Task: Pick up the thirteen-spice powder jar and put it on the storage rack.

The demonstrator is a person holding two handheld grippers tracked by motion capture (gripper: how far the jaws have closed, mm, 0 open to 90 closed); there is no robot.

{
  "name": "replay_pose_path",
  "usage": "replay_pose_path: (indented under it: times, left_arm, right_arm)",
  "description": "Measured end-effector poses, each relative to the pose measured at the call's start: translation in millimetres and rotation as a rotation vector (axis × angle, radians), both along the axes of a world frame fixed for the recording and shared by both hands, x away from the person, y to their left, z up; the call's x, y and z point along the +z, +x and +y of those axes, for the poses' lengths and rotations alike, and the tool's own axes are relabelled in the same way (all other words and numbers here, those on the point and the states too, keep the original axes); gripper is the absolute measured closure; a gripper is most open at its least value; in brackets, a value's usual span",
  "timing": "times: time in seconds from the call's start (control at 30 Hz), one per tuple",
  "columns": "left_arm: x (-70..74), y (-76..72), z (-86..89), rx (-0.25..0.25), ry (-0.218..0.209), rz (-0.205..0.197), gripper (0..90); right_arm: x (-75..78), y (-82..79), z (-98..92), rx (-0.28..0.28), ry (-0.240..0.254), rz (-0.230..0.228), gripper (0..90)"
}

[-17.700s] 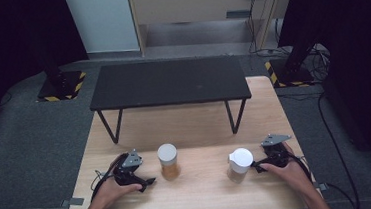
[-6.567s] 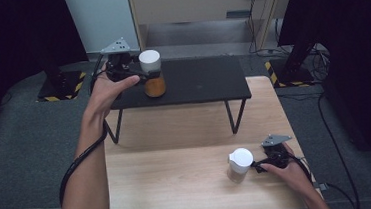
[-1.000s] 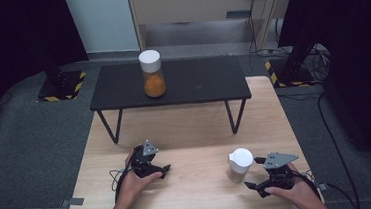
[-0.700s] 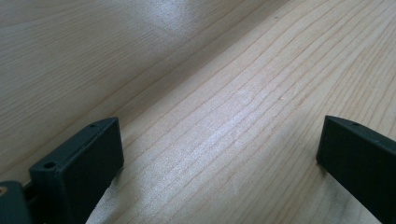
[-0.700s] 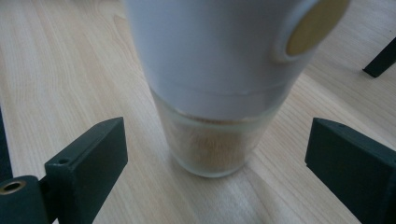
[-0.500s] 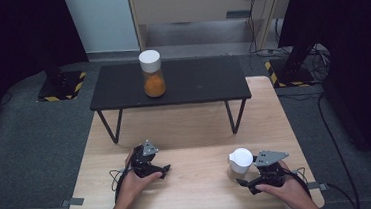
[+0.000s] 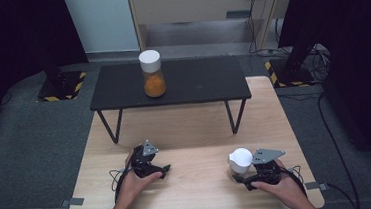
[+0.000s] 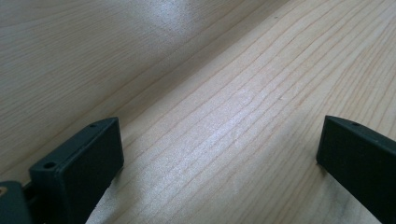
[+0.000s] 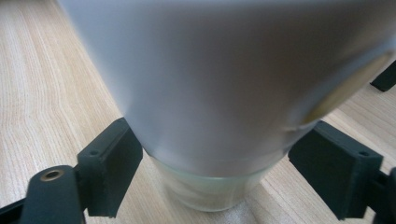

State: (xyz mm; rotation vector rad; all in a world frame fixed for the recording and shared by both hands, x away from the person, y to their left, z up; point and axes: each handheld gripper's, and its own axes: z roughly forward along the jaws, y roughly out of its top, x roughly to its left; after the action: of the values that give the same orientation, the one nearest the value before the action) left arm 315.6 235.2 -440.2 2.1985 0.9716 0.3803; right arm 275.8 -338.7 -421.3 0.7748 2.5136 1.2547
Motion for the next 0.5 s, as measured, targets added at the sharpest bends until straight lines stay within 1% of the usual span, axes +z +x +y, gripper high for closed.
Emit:
replay_pose_path:
  times: [0.07,0.3,0.4,0.5]
  left_arm:
    - [0.0,0.0,0.0,0.0,0.0,0.0,0.0]
    - [0.0,0.2,0.2,-0.001,0.0,0.0,0.0]
    - [0.0,0.5,0.3,-0.003,0.0,0.0,0.0]
    - [0.0,0.4,0.3,-0.003,0.0,0.0,0.0]
  right_arm:
    - [-0.4,0.2,-0.2,0.0,0.003,0.0,21.1]
    - [-0.2,0.4,1.2,0.011,0.009,-0.01,30.1]
    - [-0.1,0.1,2.6,0.011,0.005,-0.013,31.1]
    - [0.5,0.8,2.5,0.008,0.006,-0.006,31.1]
